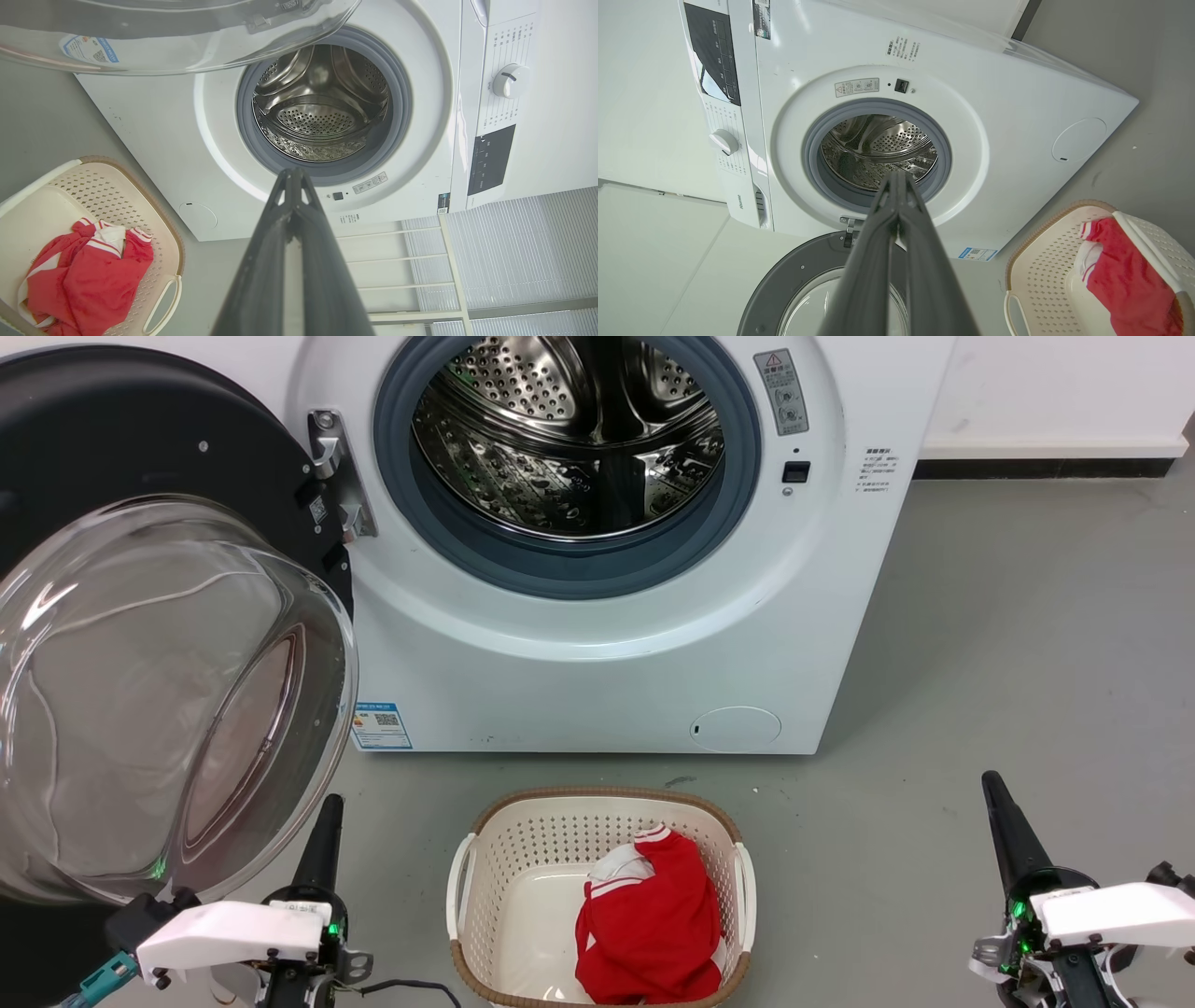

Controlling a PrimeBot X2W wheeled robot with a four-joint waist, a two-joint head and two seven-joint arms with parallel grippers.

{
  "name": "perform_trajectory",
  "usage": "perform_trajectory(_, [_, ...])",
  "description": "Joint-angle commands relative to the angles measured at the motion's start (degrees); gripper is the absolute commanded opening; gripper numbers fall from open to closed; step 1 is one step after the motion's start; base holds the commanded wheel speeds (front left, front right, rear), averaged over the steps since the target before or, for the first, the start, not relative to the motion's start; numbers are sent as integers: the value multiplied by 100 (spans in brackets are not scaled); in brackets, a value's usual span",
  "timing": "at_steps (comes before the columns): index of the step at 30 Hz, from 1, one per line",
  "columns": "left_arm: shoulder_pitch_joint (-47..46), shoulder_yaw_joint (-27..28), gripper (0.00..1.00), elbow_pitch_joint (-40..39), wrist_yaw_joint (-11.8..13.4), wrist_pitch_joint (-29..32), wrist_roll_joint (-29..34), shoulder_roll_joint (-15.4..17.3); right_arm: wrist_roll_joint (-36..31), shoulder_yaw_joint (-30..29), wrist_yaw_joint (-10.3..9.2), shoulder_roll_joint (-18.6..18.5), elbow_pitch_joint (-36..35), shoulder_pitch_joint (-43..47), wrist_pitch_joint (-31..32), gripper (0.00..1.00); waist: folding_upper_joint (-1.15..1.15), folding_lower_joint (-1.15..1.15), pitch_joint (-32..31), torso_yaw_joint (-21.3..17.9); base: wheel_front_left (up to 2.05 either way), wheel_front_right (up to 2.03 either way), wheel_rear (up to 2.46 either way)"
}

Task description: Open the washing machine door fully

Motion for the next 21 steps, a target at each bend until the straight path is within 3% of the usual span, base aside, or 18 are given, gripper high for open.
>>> perform_trajectory(1, [-132, 26, 0, -9, -28, 29, -107, -1, 112, -16, 1, -22, 5, -118, 17, 0, 0, 0, 1, 1, 0, 0, 0])
perform_trajectory(21, [-198, 113, 0, 86, -118, 270, -1058, -7, 1010, -107, 0, 4, 143, -235, 231, 0, 0, 0, 13, 12, 0, 0, 0])
